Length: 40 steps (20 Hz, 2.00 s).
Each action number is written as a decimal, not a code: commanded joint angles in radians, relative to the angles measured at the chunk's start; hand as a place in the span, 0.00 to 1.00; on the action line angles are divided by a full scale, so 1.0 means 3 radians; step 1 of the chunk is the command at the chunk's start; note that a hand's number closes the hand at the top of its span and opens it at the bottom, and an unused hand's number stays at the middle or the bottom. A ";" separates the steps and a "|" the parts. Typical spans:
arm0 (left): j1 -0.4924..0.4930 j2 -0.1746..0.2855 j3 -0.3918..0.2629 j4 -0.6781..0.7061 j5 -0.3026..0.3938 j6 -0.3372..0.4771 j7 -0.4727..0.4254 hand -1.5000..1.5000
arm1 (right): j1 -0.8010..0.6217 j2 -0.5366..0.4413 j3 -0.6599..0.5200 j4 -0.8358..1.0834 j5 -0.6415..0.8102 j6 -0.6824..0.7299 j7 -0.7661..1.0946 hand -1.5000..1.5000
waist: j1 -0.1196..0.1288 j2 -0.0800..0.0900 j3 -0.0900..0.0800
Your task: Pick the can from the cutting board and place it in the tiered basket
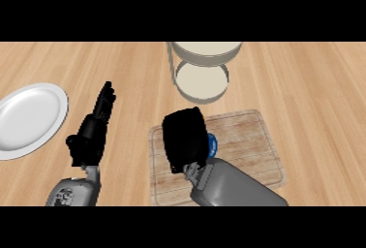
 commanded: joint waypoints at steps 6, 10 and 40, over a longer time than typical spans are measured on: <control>-0.0025 0.0011 0.0042 0.0046 -0.0023 0.0026 -0.0018 0.50 | -0.0710 0.0015 -0.0748 -0.1013 -0.0236 0.0747 0.0514 1.00 | -0.0045 -0.0013 0.0000; 0.0021 -0.0029 -0.0026 0.0046 -0.0022 -0.0008 -0.0038 0.50 | -0.1082 0.0015 -0.1092 -0.1158 -0.0511 0.1019 0.0730 1.00 | -0.0042 -0.0018 -0.0001; -0.0036 -0.0071 -0.0061 -0.0139 -0.0057 0.0054 0.0169 0.50 | -0.2311 -0.0364 -0.2056 0.1637 -0.0211 -0.0452 -0.0658 1.00 | 0.0031 0.0016 0.0000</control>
